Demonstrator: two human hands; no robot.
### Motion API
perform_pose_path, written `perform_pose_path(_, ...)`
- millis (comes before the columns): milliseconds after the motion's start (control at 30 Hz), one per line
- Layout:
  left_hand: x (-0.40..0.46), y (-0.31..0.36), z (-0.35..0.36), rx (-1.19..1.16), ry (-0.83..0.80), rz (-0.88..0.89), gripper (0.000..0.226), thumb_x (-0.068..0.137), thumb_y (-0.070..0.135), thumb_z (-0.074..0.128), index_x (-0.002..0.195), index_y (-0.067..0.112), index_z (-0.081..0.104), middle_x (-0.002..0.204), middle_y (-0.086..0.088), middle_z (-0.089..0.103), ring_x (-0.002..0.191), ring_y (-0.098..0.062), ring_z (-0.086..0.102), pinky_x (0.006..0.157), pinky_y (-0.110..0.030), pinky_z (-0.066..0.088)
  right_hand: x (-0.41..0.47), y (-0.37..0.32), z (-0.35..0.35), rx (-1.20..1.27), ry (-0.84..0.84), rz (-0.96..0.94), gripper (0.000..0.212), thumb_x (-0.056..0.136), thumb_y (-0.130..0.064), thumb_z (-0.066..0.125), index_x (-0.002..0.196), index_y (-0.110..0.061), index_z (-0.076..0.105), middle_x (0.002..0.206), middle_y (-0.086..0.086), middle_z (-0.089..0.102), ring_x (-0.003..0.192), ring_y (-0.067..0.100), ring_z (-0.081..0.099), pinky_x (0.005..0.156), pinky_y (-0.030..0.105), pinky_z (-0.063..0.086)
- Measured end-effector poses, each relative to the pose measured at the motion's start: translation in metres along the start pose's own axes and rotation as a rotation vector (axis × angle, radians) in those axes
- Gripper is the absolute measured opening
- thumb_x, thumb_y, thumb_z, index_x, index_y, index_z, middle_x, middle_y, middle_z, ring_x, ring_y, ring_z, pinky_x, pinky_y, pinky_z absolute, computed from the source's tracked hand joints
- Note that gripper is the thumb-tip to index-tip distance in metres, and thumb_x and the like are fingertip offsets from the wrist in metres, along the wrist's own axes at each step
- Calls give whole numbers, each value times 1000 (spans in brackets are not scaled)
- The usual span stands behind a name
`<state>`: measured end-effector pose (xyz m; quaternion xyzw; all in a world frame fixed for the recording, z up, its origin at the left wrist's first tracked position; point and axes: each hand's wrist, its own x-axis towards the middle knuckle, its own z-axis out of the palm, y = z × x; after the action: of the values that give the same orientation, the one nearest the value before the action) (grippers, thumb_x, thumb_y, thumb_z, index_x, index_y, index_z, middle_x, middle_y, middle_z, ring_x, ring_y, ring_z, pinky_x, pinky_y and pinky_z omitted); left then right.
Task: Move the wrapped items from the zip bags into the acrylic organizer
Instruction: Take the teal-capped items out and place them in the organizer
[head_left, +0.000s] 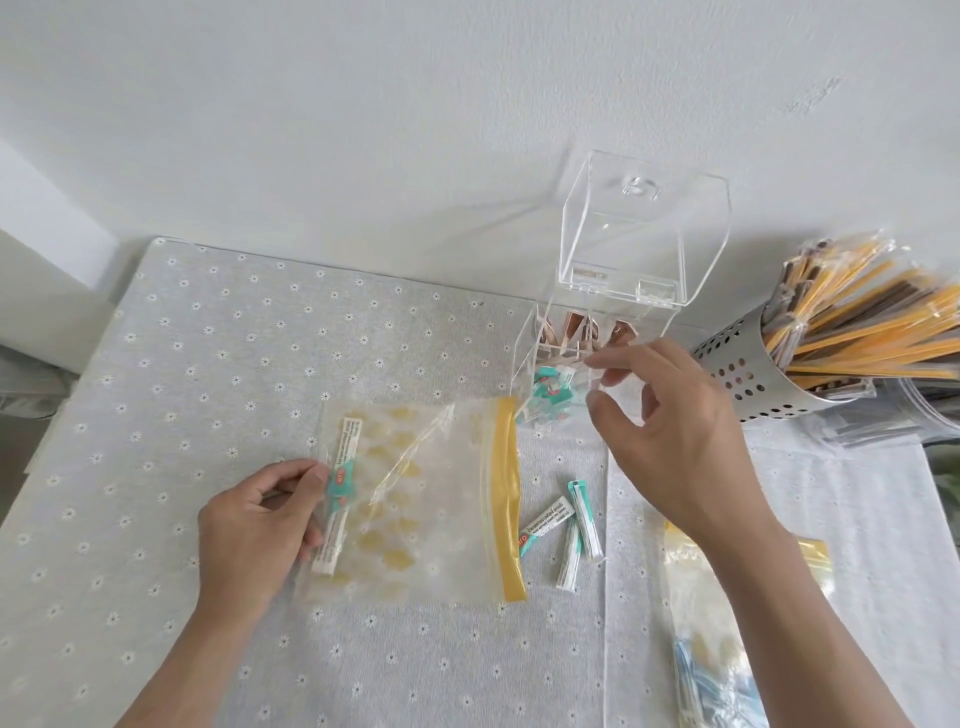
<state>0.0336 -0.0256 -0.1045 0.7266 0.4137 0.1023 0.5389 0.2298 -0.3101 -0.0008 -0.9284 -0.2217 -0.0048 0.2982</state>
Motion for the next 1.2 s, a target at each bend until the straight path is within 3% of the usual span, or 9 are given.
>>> perform_pose_path(133, 0, 1, 0, -7, -1, -2, 7, 96, 11, 79, 91, 14, 83, 52, -13, 66, 40, -15, 59, 44, -20, 52, -23, -3, 2, 135, -10, 33, 17, 91, -22, 81, 105, -30, 76, 95, -14, 65, 66, 20, 52, 63, 24, 44)
perform_pose_path(367, 0, 2, 1, -16, -3, -12, 7, 97, 10, 78, 93, 12, 83, 52, -15, 66, 40, -16, 58, 42, -19, 51, -56, 2, 26, 311, -97, 170, 16, 91, -23, 81, 100, -34, 76, 98, -11, 70, 69, 20, 56, 65, 14, 41)
perform_pose_path(600, 1, -1, 0, 6, -2, -8, 7, 97, 13, 78, 95, 14, 85, 51, -15, 65, 37, -14, 53, 43, -18, 50, -65, 5, 64, 505, -234, 388, 13, 92, -19, 80, 98, -31, 79, 92, -13, 75, 74, 9, 66, 66, 15, 49)
perform_pose_path(700, 2, -2, -1, 0, -7, -13, 6, 97, 16, 79, 96, 15, 85, 51, -15, 65, 38, -15, 52, 41, -18, 48, -63, 6, 78, 592, -305, 403, 12, 93, -13, 79, 99, -23, 79, 87, -4, 76, 71, 16, 71, 68, 29, 59)
perform_pose_path(800, 2, -3, -2, 0, -9, -9, 7, 97, 17, 79, 96, 16, 85, 51, -14, 65, 38, -15, 52, 41, -19, 49, -60, 5, 89, 619, -362, 366, 19, 92, -2, 74, 94, -19, 79, 81, -2, 74, 66, 26, 71, 62, 40, 63)
perform_pose_path(933, 3, -5, -2, -5, -15, -2, 7, 98, 17, 79, 96, 16, 86, 51, -14, 65, 37, -17, 52, 40, -21, 49, -56, -1, 100, 581, -424, 237, 14, 90, -8, 80, 96, -21, 82, 85, -6, 73, 72, 18, 68, 65, 31, 56)
perform_pose_path(1100, 5, -7, -3, -23, -21, -2, 7, 98, 15, 79, 97, 16, 86, 51, -16, 64, 38, -17, 53, 40, -21, 49, -56, -13, 116, 562, -496, 117, 15, 90, -20, 83, 105, -22, 82, 101, -3, 78, 88, 23, 74, 82, 39, 60)
perform_pose_path(1200, 7, -9, -4, -34, -34, -5, 7, 98, 15, 79, 98, 15, 86, 51, -18, 64, 39, -20, 54, 41, -21, 49, -51, -23, 123, 453, -527, -138, 22, 96, -18, 78, 117, -11, 78, 102, 2, 76, 93, 16, 72, 83, 31, 58)
